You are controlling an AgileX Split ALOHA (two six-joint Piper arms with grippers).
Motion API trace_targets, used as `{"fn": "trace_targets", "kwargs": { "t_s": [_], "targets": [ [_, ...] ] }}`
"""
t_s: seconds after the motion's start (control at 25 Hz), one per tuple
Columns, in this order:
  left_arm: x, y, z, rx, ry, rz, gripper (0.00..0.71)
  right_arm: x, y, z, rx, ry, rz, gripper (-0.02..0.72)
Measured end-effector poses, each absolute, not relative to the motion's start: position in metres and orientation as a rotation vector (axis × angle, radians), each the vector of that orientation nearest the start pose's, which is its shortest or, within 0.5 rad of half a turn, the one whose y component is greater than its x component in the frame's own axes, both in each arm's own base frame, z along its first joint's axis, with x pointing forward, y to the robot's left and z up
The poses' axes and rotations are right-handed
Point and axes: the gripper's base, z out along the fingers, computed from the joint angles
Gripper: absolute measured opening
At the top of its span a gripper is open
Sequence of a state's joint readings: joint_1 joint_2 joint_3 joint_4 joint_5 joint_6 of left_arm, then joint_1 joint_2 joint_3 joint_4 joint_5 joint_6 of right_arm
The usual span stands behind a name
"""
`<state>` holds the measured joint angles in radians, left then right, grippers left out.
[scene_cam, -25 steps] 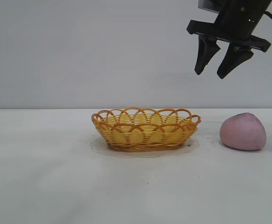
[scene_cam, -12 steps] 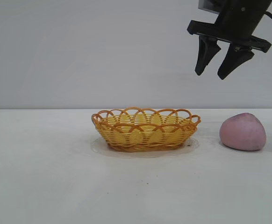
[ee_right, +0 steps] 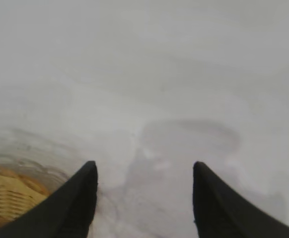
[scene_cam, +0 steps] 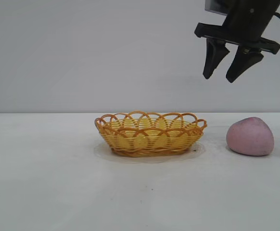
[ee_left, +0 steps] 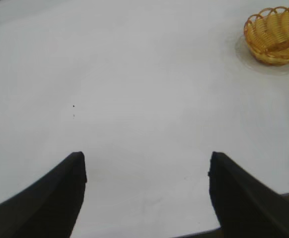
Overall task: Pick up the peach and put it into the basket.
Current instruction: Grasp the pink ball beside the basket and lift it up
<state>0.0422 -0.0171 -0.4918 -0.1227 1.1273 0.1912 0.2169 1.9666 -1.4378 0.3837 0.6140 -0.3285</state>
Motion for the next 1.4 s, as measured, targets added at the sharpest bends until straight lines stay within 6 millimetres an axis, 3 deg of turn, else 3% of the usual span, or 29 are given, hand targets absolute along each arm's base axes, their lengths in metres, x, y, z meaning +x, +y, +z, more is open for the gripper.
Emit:
{"fn": "trace_targets", "kwargs": {
  "t_s": [1.4],
  "targets": [
    [-0.0094, -0.0071, 0.2702, 0.099, 2.089, 0.005, 0.463, 0.4110, 0.1078, 0.2129, -0.408, 2.555, 0.317, 0.362]
  ]
}}
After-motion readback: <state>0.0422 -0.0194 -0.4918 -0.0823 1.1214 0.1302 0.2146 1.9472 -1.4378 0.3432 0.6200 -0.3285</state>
